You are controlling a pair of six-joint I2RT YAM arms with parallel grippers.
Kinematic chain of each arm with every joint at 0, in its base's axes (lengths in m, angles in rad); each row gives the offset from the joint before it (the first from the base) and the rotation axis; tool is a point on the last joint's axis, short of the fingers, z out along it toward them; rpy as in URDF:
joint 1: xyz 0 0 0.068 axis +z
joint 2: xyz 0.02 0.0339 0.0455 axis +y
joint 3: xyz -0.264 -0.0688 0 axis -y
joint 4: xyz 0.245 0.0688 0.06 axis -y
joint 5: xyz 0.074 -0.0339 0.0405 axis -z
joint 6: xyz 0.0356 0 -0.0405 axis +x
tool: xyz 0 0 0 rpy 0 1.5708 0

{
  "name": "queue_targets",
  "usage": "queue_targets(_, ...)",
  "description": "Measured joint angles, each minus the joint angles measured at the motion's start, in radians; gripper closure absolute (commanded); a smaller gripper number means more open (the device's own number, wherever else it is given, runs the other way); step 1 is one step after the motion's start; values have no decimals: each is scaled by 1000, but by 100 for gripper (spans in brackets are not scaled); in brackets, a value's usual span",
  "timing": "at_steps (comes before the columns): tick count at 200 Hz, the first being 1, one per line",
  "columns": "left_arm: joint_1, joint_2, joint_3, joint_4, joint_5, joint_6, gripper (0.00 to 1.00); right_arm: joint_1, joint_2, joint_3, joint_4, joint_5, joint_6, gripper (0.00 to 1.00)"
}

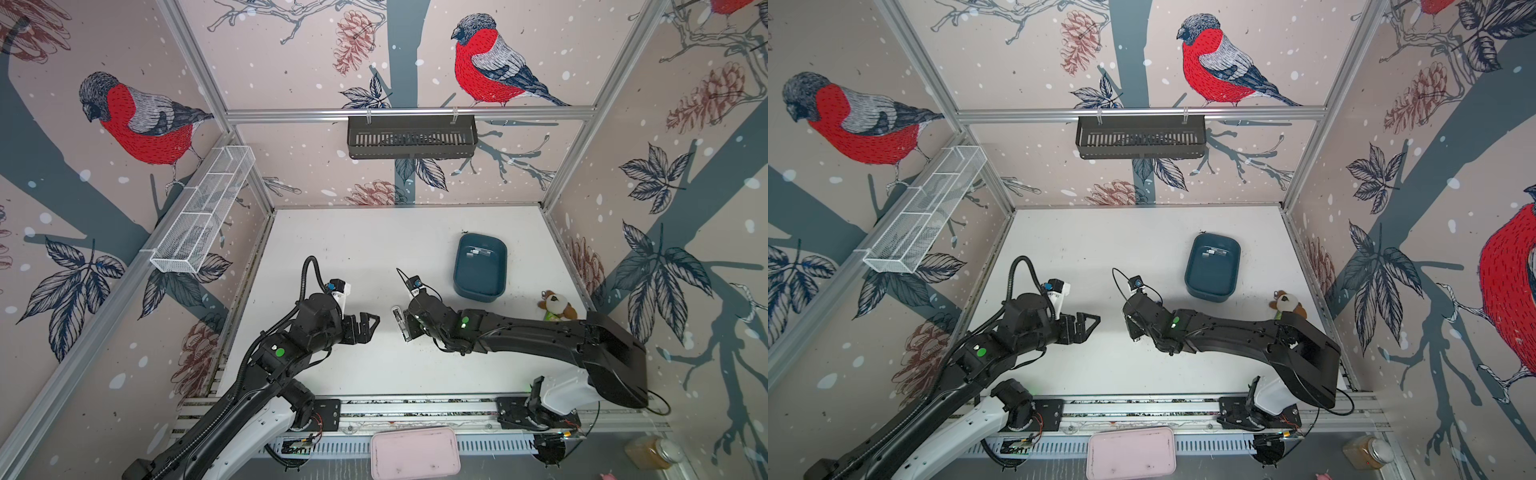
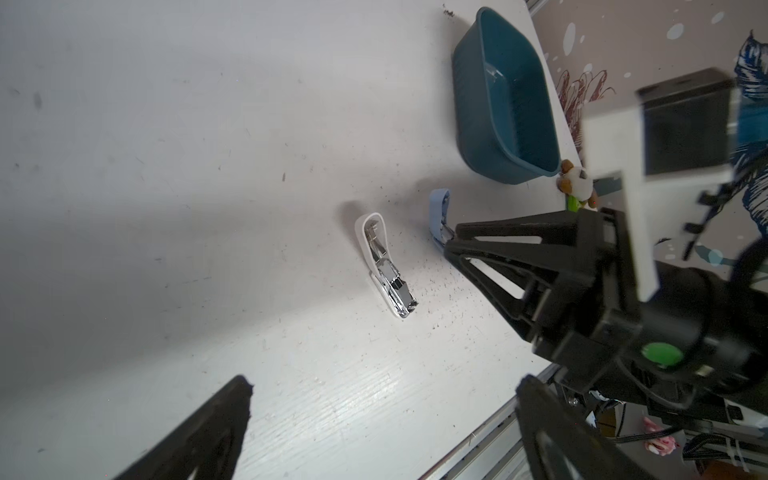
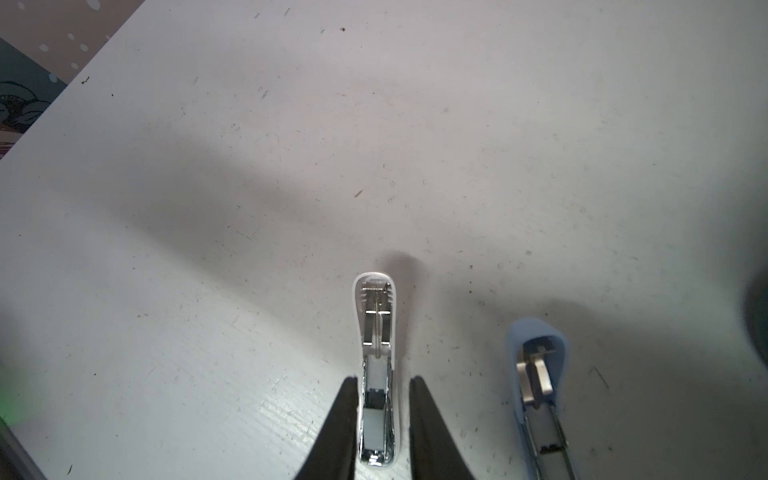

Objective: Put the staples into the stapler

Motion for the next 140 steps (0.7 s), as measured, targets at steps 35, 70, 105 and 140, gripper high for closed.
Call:
queue_targets(35, 0, 66, -177, 256, 61, -75, 2, -34, -5, -69, 3, -48, -4, 76)
queue_targets(70, 2, 211, -177, 410, 61, -115, 1, -65, 29, -63, 19, -95, -29, 76)
queue_targets(105, 3, 299, -174, 495, 59, -129, 2, -72, 81, -29, 27, -126, -56, 76)
queue_targets(140, 31, 368, -165, 513, 55, -137, 2, -72, 132, 0, 34, -142, -72, 76)
